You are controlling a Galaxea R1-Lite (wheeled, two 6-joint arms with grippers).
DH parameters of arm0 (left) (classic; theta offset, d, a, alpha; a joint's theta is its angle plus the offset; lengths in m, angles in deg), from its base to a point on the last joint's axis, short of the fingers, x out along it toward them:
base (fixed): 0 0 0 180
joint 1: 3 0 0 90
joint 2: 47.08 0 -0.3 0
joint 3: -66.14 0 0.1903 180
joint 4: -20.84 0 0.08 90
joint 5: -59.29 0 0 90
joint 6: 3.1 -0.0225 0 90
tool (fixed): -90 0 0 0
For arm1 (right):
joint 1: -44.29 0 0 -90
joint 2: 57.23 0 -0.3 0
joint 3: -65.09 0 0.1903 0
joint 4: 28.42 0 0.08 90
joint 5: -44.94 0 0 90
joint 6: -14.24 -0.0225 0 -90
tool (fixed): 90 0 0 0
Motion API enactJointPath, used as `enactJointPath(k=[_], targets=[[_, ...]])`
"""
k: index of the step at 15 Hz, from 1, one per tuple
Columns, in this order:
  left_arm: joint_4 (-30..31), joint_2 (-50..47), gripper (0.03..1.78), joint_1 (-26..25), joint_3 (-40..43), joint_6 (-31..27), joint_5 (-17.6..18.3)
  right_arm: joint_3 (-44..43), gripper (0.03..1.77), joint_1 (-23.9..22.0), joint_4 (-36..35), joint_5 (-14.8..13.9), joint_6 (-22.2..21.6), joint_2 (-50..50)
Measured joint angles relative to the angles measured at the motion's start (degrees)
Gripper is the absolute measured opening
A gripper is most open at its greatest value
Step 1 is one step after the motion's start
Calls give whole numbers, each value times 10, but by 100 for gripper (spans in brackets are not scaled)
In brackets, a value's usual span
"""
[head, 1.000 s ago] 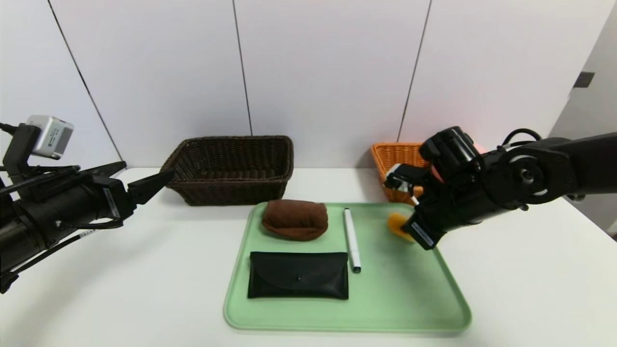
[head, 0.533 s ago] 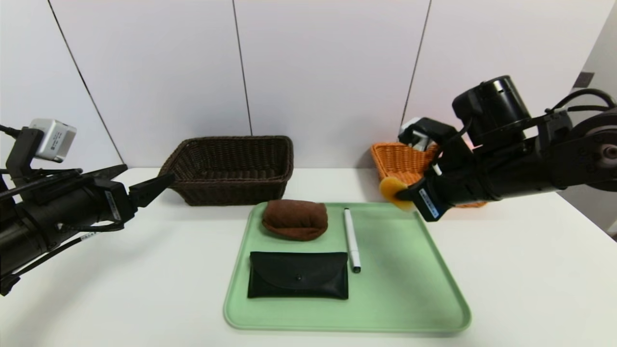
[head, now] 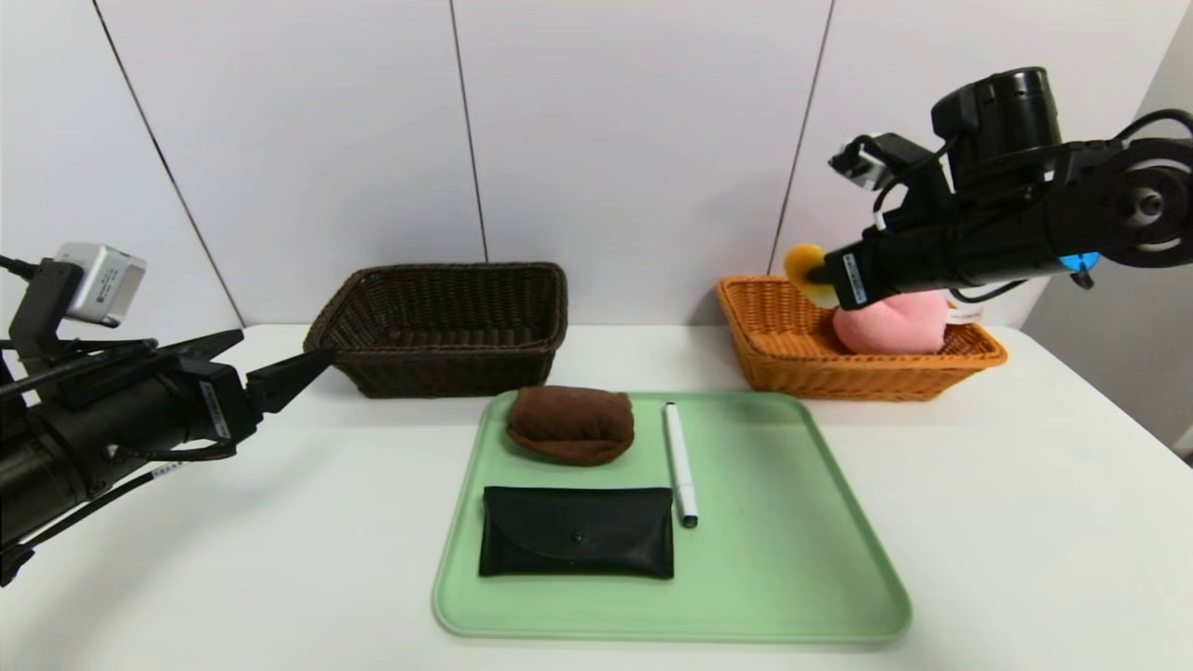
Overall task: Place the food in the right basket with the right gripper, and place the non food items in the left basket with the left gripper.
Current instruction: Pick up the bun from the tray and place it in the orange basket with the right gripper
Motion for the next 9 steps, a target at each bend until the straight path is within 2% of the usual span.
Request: enactJointPath(k=[3,9], targets=[[0,1,169,0,-2,1,0,-33,5,-22,-1,-2,7,56],[0,5,169,0,-2,2,-1,-56,5,-27,-16,-6,17,136]])
